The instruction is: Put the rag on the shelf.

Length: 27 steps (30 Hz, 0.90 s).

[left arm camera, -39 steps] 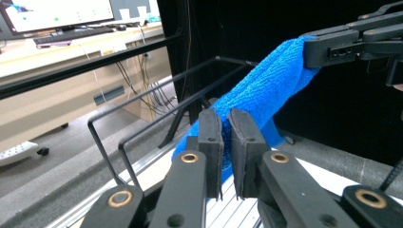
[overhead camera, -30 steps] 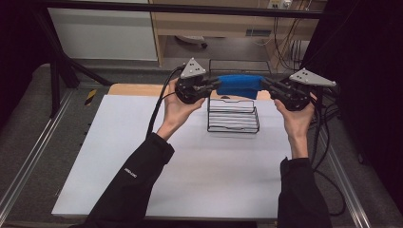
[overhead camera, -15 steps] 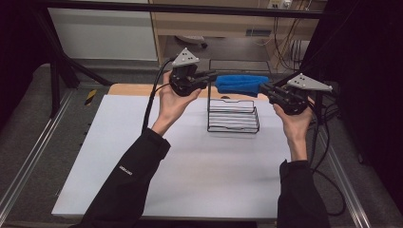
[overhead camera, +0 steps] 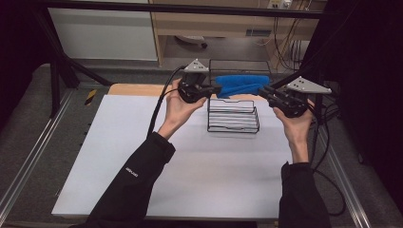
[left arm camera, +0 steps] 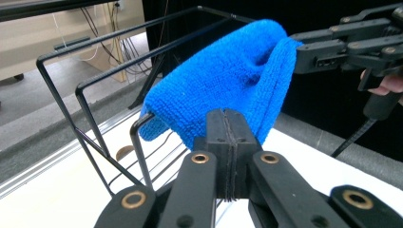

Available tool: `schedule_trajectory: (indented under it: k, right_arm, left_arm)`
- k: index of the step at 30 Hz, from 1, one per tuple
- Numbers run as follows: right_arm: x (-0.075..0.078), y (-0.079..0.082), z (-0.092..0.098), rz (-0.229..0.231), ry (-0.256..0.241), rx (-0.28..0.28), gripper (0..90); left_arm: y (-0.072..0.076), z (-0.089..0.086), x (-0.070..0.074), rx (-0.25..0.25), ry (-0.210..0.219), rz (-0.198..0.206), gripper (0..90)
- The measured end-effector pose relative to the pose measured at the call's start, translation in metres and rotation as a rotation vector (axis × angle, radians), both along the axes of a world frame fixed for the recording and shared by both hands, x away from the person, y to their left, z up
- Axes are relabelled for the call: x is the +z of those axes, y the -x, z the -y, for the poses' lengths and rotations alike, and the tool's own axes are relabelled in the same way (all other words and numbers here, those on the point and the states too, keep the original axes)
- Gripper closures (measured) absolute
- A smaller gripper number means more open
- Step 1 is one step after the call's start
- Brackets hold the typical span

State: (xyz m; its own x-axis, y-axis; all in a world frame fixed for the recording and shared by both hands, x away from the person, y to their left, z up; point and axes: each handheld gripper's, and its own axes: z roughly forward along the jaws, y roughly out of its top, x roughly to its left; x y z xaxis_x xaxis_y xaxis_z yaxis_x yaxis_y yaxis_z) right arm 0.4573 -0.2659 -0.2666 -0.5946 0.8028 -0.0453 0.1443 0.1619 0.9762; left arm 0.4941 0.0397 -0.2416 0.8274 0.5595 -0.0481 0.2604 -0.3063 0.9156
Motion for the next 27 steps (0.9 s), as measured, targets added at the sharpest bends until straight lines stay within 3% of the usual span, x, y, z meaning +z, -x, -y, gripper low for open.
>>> schedule_trajectory:
  k: [8,12,18,22,27]
  right_arm:
    - [0.005,0.006,0.000,-0.002,-0.048,0.026,64.0]
    - [0.010,0.009,-0.004,0.010,-0.055,0.036,61.8]
    - [0.007,0.007,-0.009,-0.029,-0.061,0.054,75.9]
    - [-0.005,0.001,-0.009,-0.089,-0.040,0.021,84.4]
    - [-0.024,-0.007,-0.005,-0.124,-0.039,-0.024,86.0]
  left_arm:
    - [-0.001,0.006,-0.008,0.007,-0.043,0.016,89.8]
    - [-0.002,0.008,-0.015,0.012,-0.064,0.021,89.9]
    - [-0.003,0.010,-0.022,0.013,-0.081,0.033,89.9]
    - [-0.002,0.011,-0.025,0.011,-0.090,0.041,89.8]
    - [-0.003,0.011,-0.030,0.011,-0.093,0.049,89.8]
